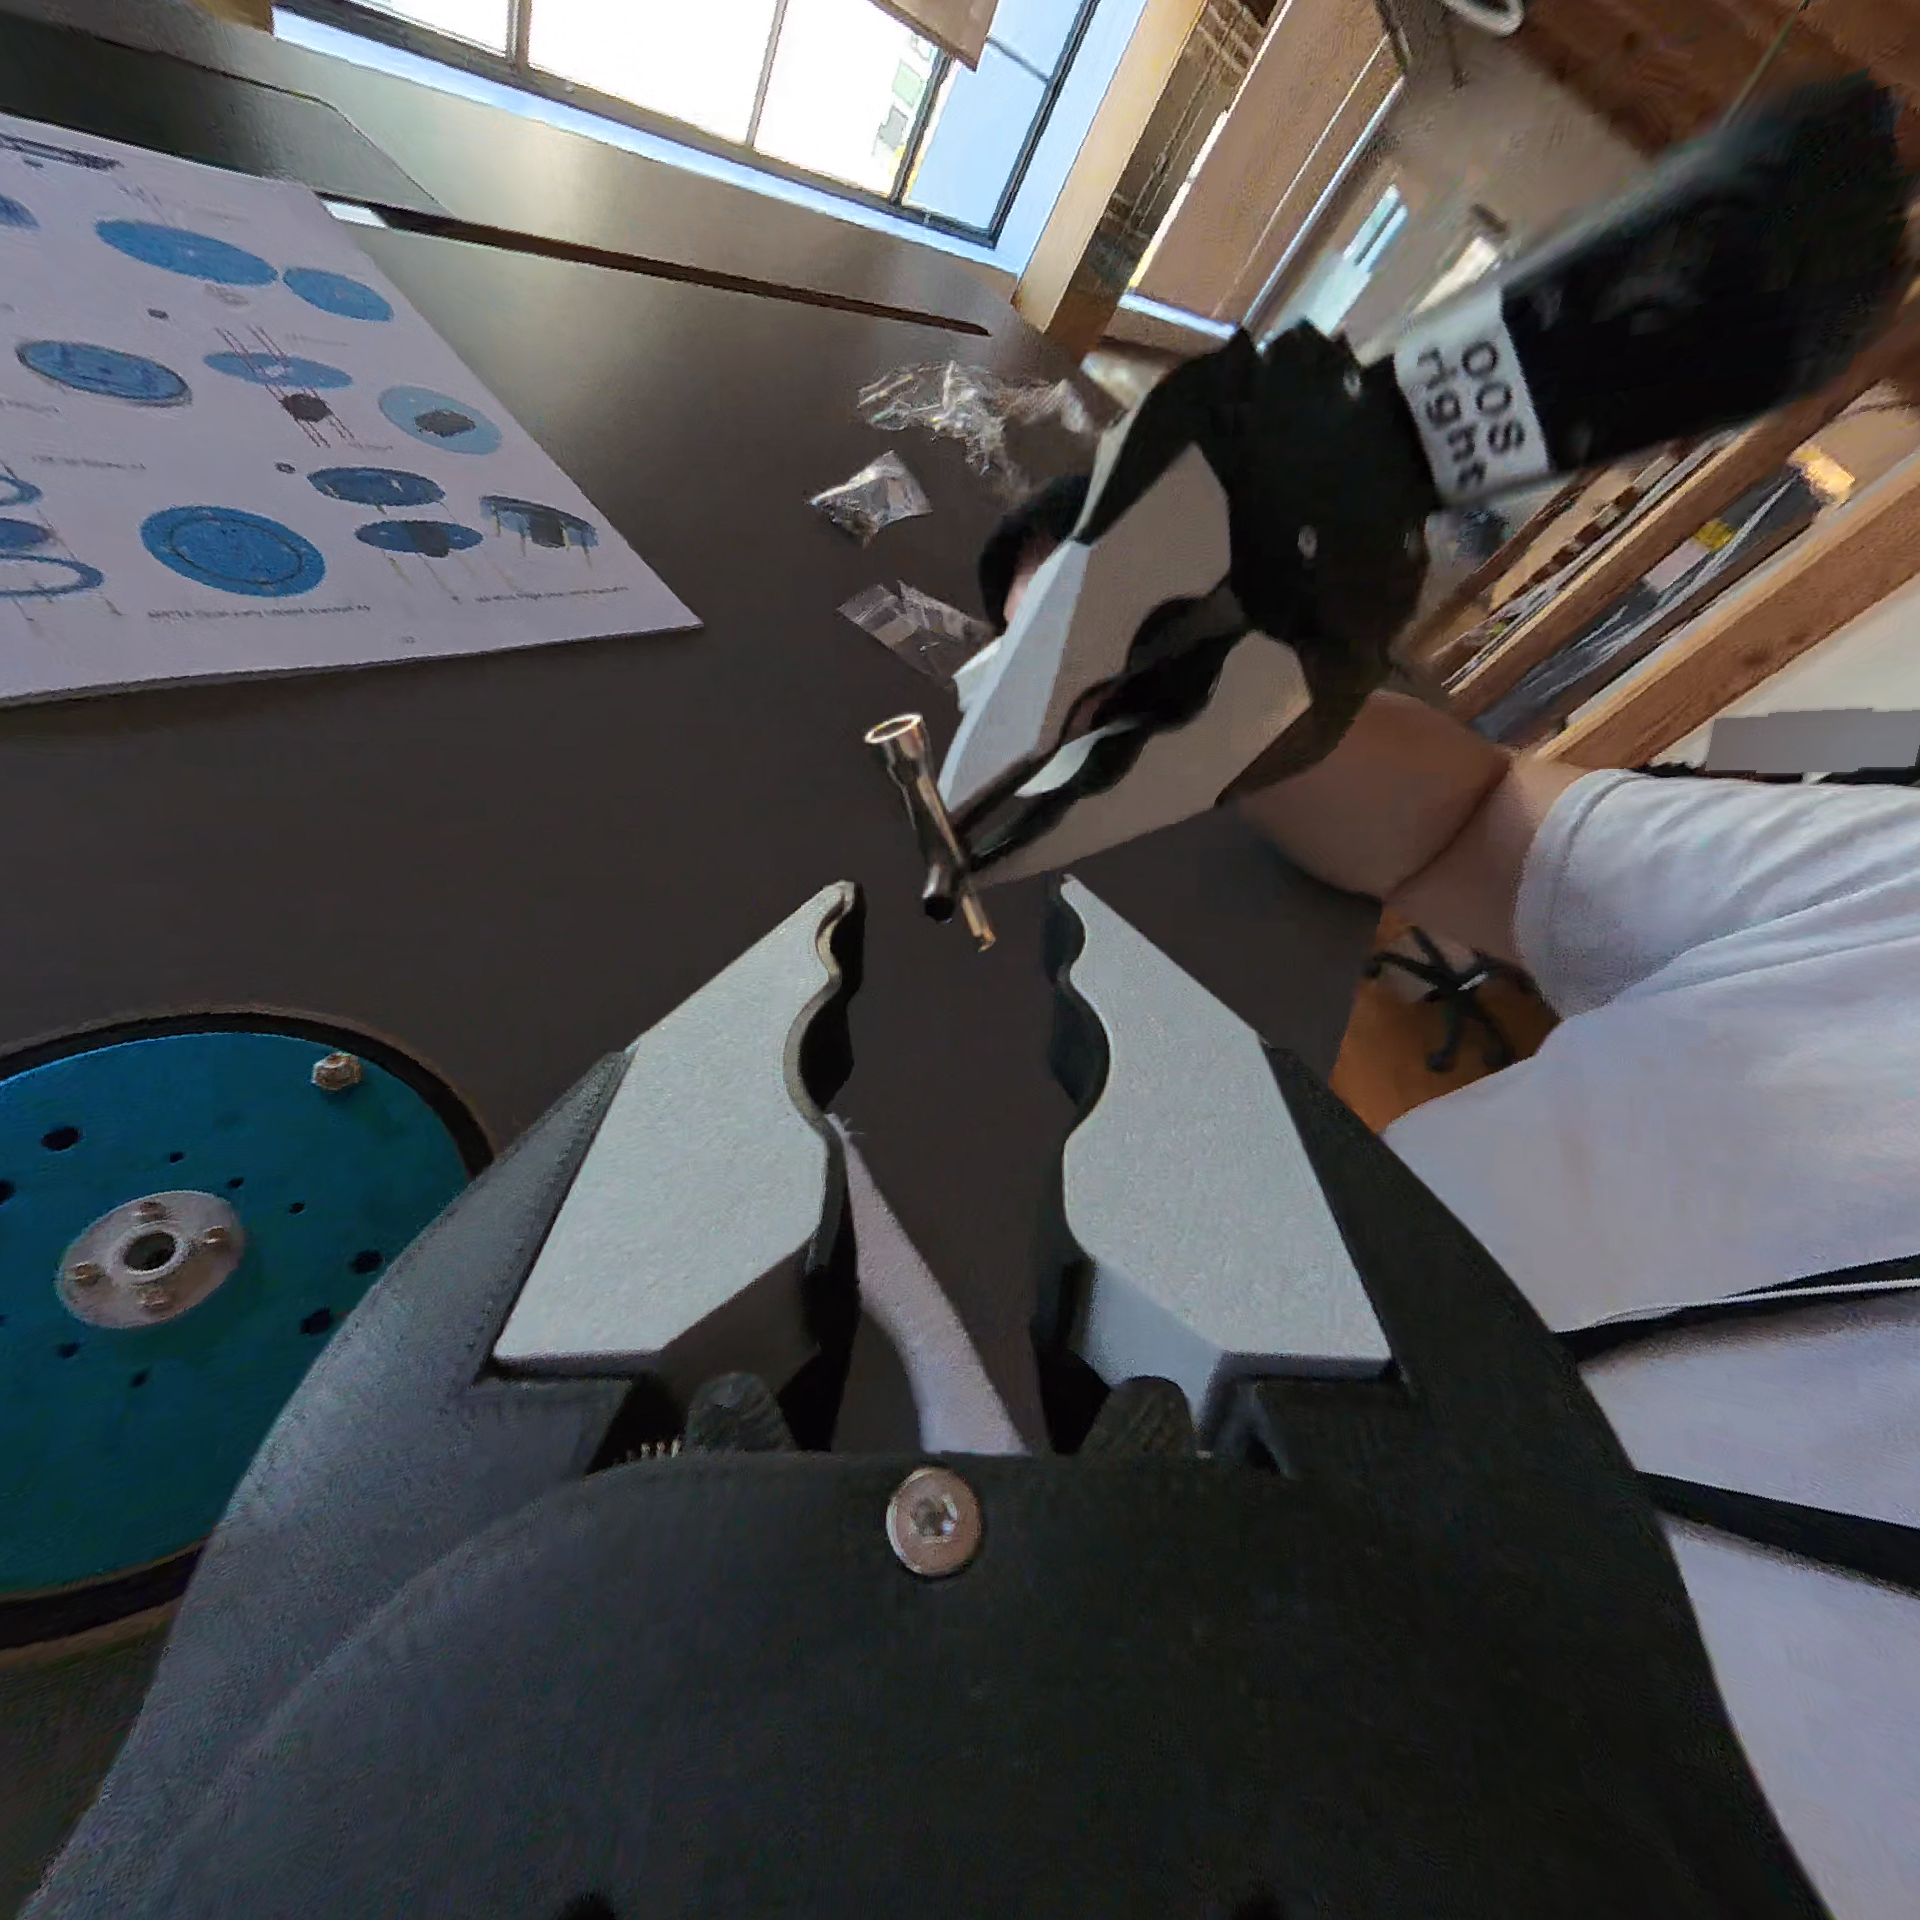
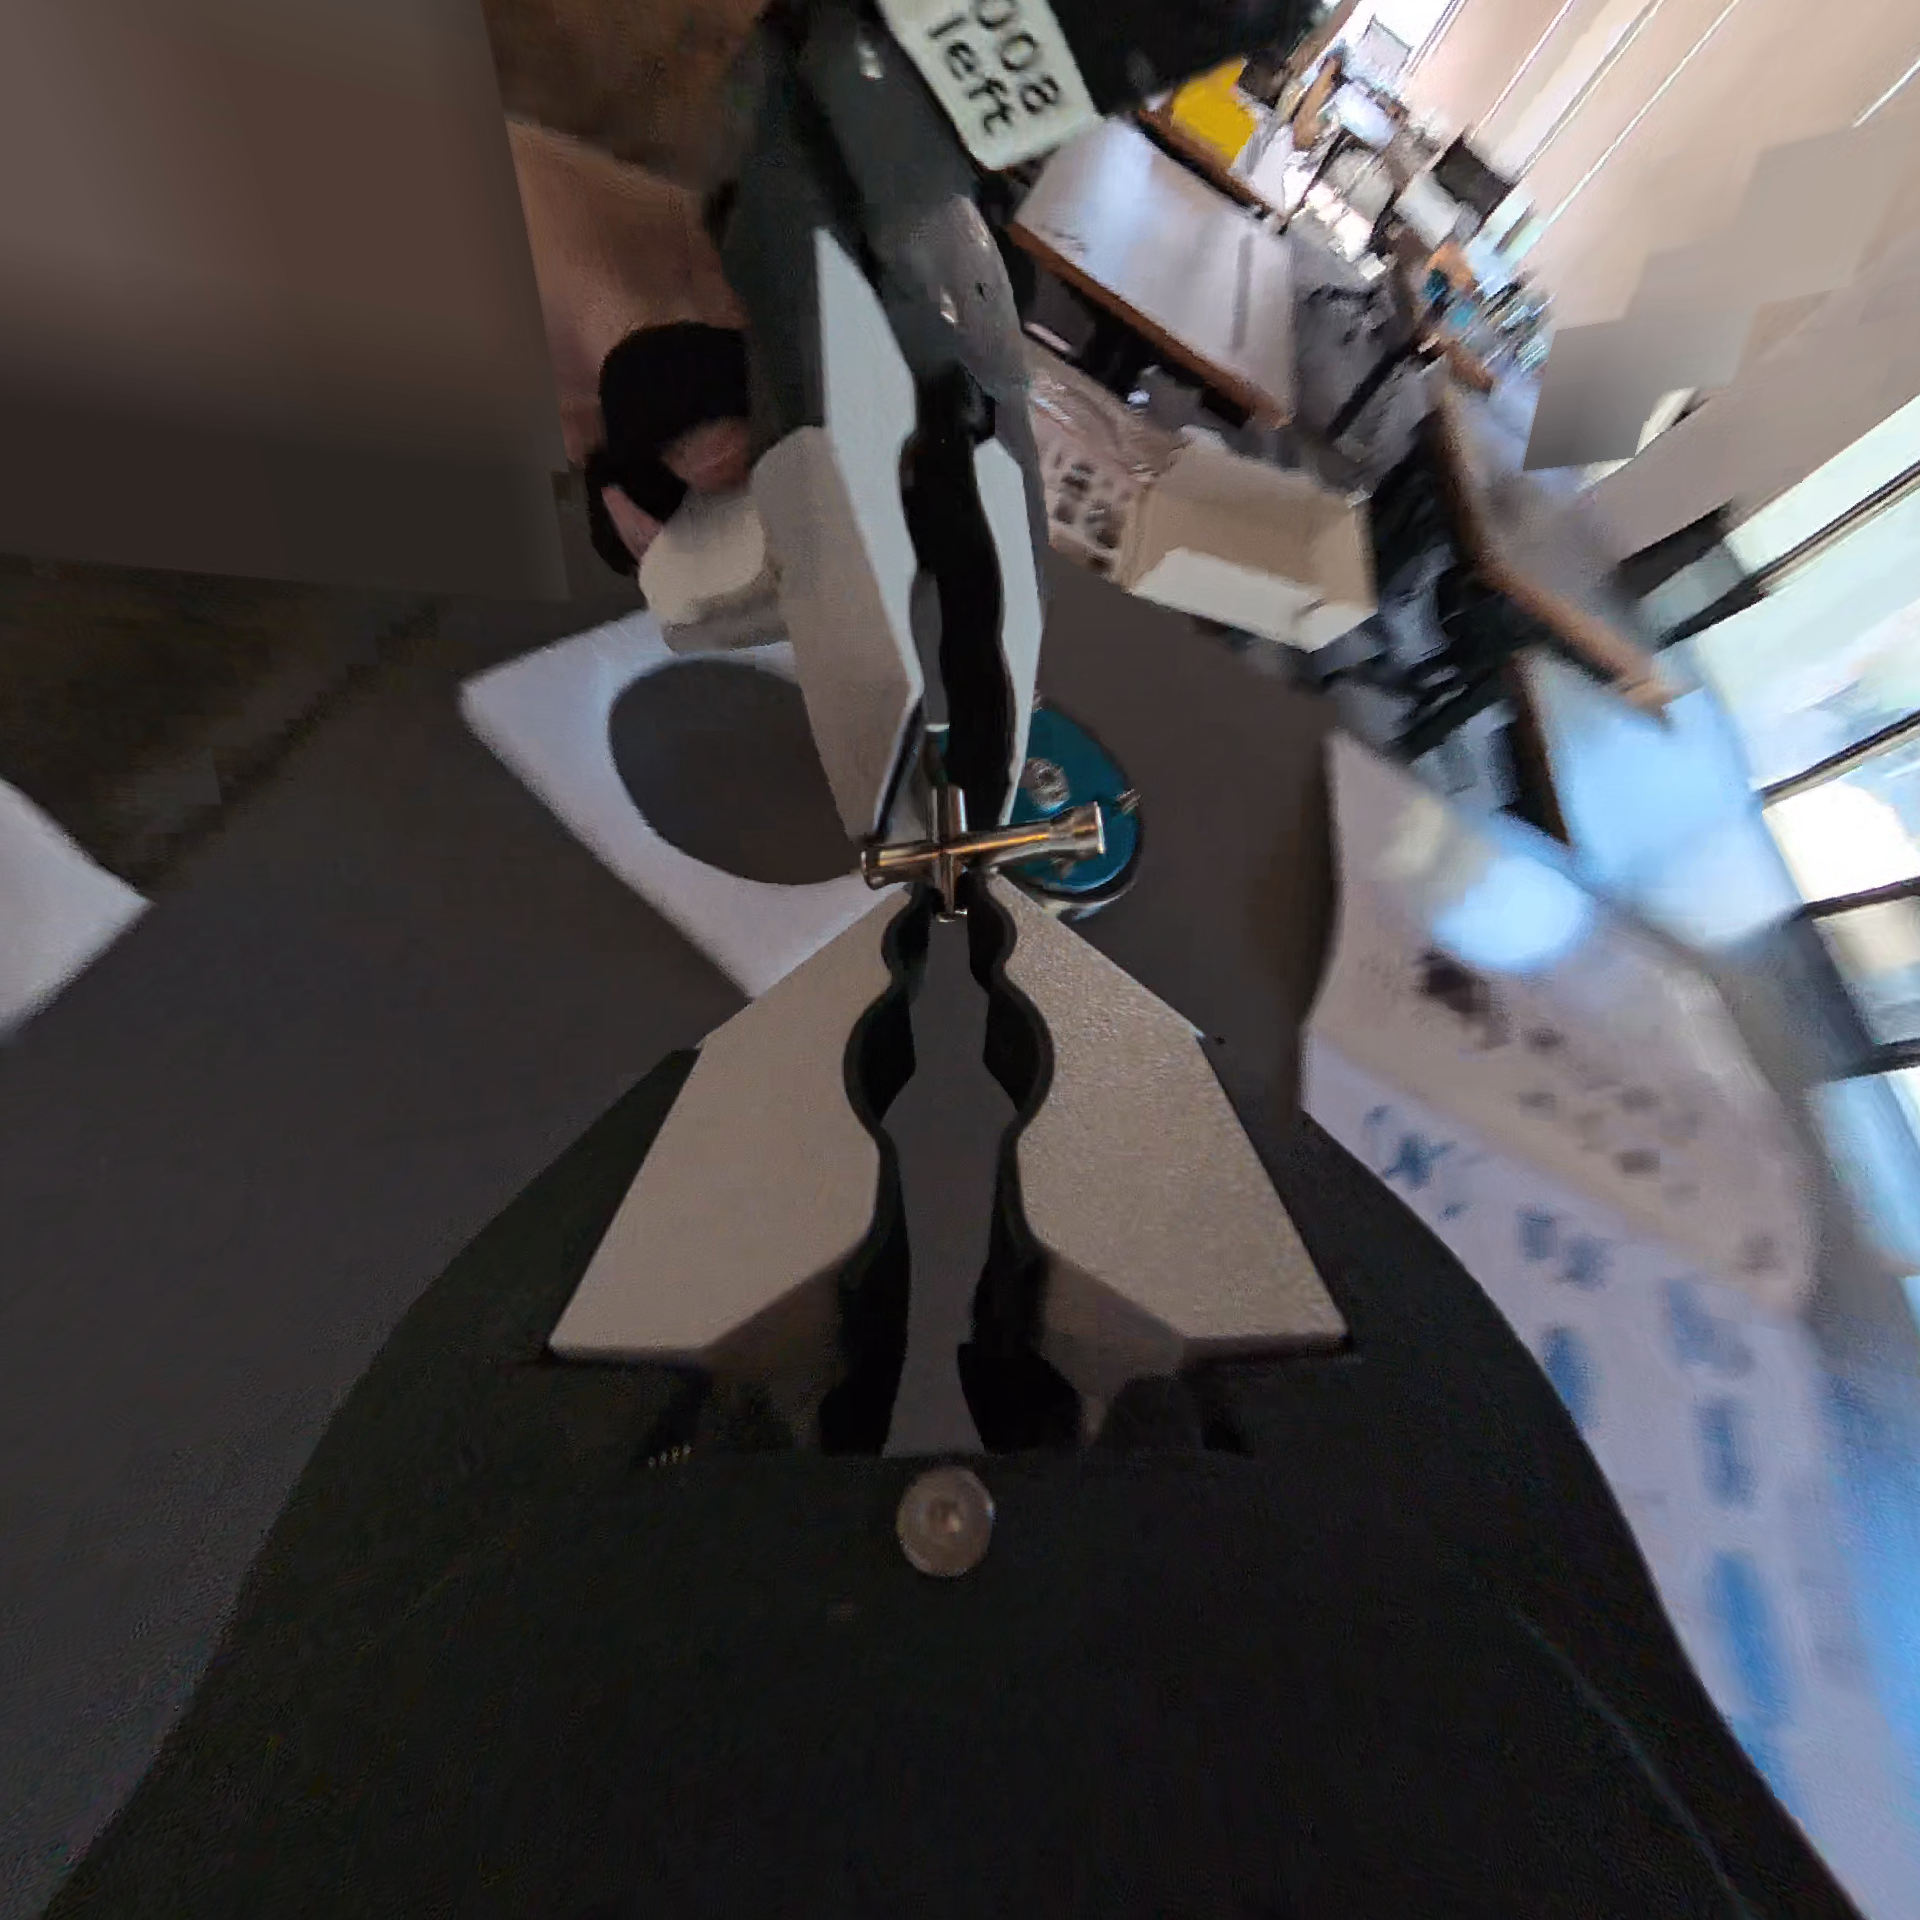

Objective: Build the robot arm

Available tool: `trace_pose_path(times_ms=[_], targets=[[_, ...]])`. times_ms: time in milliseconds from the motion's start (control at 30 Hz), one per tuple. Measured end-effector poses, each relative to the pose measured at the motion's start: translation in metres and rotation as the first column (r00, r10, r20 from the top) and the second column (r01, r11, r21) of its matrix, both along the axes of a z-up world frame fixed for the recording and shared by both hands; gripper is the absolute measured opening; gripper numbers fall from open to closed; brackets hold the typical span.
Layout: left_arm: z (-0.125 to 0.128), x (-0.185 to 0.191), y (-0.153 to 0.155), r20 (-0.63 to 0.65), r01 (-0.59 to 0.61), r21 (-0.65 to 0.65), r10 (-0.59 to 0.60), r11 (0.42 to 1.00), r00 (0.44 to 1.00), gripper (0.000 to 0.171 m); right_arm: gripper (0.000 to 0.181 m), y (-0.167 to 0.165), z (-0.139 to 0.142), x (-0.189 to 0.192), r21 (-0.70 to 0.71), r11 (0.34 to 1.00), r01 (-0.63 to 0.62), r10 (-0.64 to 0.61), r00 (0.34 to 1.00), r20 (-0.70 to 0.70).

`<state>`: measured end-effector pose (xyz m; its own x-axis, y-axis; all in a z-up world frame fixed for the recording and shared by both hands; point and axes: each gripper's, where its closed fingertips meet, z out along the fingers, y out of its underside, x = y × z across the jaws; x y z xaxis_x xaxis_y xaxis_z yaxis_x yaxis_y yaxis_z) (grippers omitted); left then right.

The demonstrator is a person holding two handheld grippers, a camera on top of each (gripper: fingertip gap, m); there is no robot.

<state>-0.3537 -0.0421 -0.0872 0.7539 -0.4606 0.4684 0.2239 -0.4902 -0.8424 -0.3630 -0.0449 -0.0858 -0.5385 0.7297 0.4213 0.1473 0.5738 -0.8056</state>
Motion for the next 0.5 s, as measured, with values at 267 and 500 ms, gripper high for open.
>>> trace_pose_path(times_ms=[267, 500], targets=[[0.013, -0.010, -0.017, -0.105, -0.040, 0.158, 0.057, 0.987, 0.993, 0.007, 0.005, -0.022, 0.019, -0.015, 0.370, 0.929, 0.002, 0.128, 0.936, -0.327], [0.013, -0.031, -0.031, 0.195, -0.030, -0.029, 0.035, 0.999, 0.980, 0.007, 0.028, -0.032, 0.026, -0.031, 0.496, 0.865, 0.072, 0.173, 0.886, -0.431]])
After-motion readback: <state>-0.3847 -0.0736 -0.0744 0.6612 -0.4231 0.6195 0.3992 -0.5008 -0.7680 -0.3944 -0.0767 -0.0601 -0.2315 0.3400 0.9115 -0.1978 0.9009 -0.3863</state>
